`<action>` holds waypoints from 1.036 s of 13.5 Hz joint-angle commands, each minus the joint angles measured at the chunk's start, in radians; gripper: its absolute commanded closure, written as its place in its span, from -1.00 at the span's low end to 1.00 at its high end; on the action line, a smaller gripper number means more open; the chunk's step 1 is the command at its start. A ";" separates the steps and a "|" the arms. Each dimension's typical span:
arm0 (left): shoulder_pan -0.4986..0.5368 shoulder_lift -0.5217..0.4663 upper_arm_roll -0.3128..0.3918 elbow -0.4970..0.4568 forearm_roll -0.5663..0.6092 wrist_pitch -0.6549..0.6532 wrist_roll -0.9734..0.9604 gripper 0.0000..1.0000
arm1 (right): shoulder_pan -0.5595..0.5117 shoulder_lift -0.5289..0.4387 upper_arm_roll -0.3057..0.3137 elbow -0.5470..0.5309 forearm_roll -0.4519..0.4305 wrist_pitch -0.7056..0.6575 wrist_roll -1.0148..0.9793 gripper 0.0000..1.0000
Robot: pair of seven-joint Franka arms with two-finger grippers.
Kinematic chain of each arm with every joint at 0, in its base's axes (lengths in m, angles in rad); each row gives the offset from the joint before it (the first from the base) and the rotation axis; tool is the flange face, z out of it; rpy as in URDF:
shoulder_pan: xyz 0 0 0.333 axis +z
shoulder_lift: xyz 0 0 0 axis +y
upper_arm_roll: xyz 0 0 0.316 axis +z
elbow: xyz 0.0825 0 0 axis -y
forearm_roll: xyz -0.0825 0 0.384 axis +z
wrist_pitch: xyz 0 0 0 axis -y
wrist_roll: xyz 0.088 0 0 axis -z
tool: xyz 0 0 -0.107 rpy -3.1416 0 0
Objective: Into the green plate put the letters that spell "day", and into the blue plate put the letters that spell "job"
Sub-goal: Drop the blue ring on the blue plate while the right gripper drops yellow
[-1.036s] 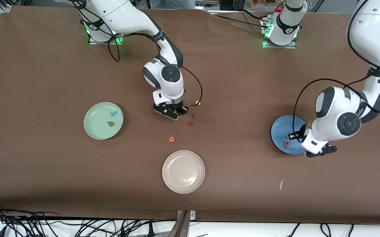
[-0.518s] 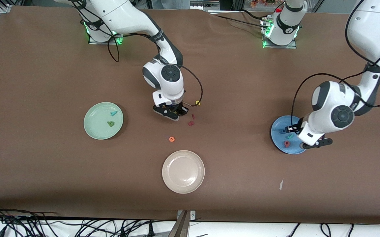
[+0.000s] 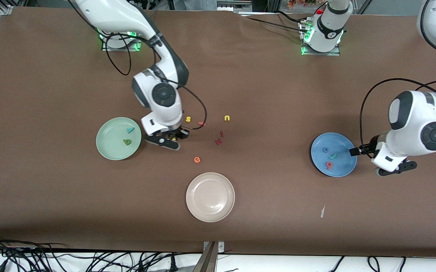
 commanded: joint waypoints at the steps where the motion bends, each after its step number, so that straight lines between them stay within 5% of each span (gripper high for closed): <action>1: 0.000 -0.074 0.038 0.041 -0.050 -0.096 0.146 -1.00 | -0.114 -0.139 0.016 -0.152 0.001 -0.006 -0.211 0.69; 5: -0.245 -0.251 0.362 0.031 -0.297 -0.221 0.306 -1.00 | -0.246 -0.274 0.014 -0.318 0.001 -0.006 -0.452 0.66; 7: -0.289 -0.314 0.390 0.042 -0.340 -0.316 0.297 -1.00 | -0.290 -0.307 0.013 -0.345 0.000 -0.008 -0.547 0.45; 10: -0.334 -0.351 0.412 0.189 -0.339 -0.482 0.291 -1.00 | -0.304 -0.336 -0.016 -0.334 0.004 -0.066 -0.592 -0.99; 14: -0.365 -0.438 0.410 0.180 -0.332 -0.492 0.291 -1.00 | -0.306 -0.353 -0.024 -0.279 0.007 -0.122 -0.587 -1.00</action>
